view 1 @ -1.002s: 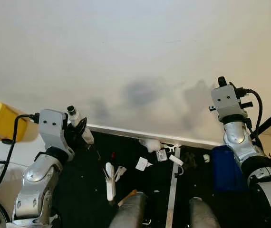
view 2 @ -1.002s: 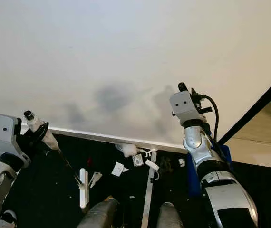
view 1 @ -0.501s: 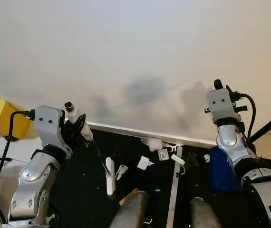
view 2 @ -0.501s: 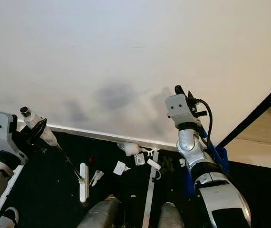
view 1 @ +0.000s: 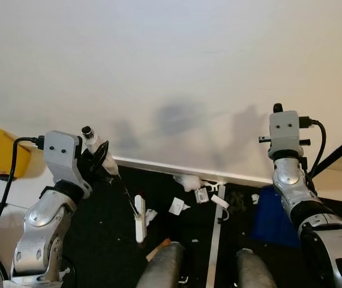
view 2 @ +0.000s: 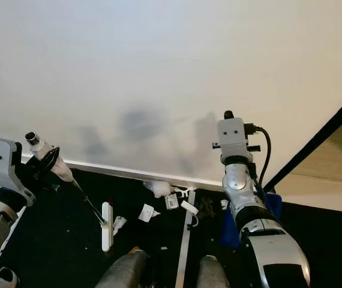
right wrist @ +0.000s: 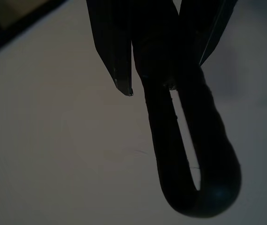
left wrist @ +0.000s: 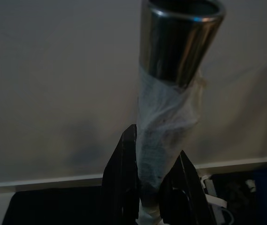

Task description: Sweep floor

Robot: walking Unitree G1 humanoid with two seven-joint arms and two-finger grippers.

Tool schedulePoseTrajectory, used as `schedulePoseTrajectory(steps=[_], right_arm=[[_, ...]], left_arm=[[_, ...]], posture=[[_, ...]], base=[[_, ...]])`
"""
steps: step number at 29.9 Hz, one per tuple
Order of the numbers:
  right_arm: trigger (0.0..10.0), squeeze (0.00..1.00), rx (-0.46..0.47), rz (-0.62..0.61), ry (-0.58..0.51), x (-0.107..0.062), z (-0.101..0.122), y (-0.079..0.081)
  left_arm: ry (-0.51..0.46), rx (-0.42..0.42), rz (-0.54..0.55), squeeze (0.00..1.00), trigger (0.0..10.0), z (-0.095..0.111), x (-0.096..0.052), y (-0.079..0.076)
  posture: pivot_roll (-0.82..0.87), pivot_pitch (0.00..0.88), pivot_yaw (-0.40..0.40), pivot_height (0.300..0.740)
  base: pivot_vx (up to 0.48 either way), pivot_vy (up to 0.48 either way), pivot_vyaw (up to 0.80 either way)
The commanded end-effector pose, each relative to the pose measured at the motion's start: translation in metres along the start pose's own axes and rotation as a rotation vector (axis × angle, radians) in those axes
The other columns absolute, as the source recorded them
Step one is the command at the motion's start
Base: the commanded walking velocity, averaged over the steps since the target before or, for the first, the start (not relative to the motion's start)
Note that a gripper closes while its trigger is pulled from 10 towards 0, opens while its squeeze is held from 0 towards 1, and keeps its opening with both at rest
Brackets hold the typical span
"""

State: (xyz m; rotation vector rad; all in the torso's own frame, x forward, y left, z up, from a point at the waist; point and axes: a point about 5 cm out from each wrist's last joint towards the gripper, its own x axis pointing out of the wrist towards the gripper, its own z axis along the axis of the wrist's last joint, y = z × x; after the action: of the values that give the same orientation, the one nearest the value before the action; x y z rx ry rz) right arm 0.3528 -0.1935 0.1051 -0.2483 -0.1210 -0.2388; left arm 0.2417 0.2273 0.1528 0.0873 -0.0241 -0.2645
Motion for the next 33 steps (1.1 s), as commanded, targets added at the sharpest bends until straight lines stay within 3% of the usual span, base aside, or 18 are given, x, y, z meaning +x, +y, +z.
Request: schedulePoseTrajectory(steps=[1,2,6,7,10,15,18,22,26,33], right_arm=[[10.0,0.00,0.199,0.039,0.021,-0.008,0.001,0.026],[10.0,0.00,0.237,0.075,-0.013,-0.007,0.009,0.033],[10.0,0.00,0.243,0.135,-0.073,-0.007,0.019,0.043],[10.0,0.00,0.245,0.201,-0.131,-0.009,0.029,0.054],[10.0,0.00,0.244,0.233,-0.154,-0.010,0.032,0.058],[10.0,0.00,0.196,0.424,-0.236,-0.023,0.039,0.078],[10.0,0.00,0.154,0.502,-0.266,-0.029,0.038,0.081],[10.0,0.00,0.124,0.541,-0.286,-0.031,0.038,0.080],[10.0,0.00,0.057,0.542,-0.295,-0.025,0.035,0.065],[10.0,0.00,0.018,0.525,-0.297,-0.019,0.036,0.053]], left_arm=[[-0.015,0.025,0.000,0.01,10.0,0.006,-0.001,0.003],[-0.015,0.023,-0.003,0.02,10.0,0.005,-0.001,0.002],[-0.016,0.020,-0.006,0.02,10.0,0.004,0.000,0.001],[-0.017,0.018,-0.008,0.01,10.0,0.004,0.002,0.000],[-0.018,0.016,-0.010,0.01,10.0,0.004,0.002,0.000],[-0.024,0.010,-0.012,0.02,10.0,0.003,0.004,-0.002],[-0.024,0.009,-0.010,0.02,10.0,0.002,0.005,-0.003],[-0.024,0.007,-0.009,0.01,10.0,0.001,0.005,-0.003],[-0.025,0.003,-0.008,0.01,10.0,0.000,0.007,-0.004],[-0.022,0.015,-0.011,0.01,10.0,0.000,0.007,-0.004]], posture=[[0.24,0.182,0.159,0.740],[0.23,0.178,0.157,0.740],[0.22,0.175,0.154,0.740],[0.22,0.174,0.152,0.740],[0.22,0.171,0.150,0.740],[0.21,0.164,0.139,0.740],[0.20,0.163,0.137,0.740],[0.19,0.163,0.134,0.740],[0.19,0.164,0.132,0.740],[0.19,0.165,0.132,0.740]], base=[[0.000,0.000,0.00],[0.000,0.000,0.00],[0.000,0.000,0.00],[0.000,0.000,0.00],[0.000,0.000,0.00],[0.000,0.000,0.00],[0.000,0.000,0.00],[0.000,0.000,0.00],[0.000,0.000,0.00],[0.000,0.000,0.00]])
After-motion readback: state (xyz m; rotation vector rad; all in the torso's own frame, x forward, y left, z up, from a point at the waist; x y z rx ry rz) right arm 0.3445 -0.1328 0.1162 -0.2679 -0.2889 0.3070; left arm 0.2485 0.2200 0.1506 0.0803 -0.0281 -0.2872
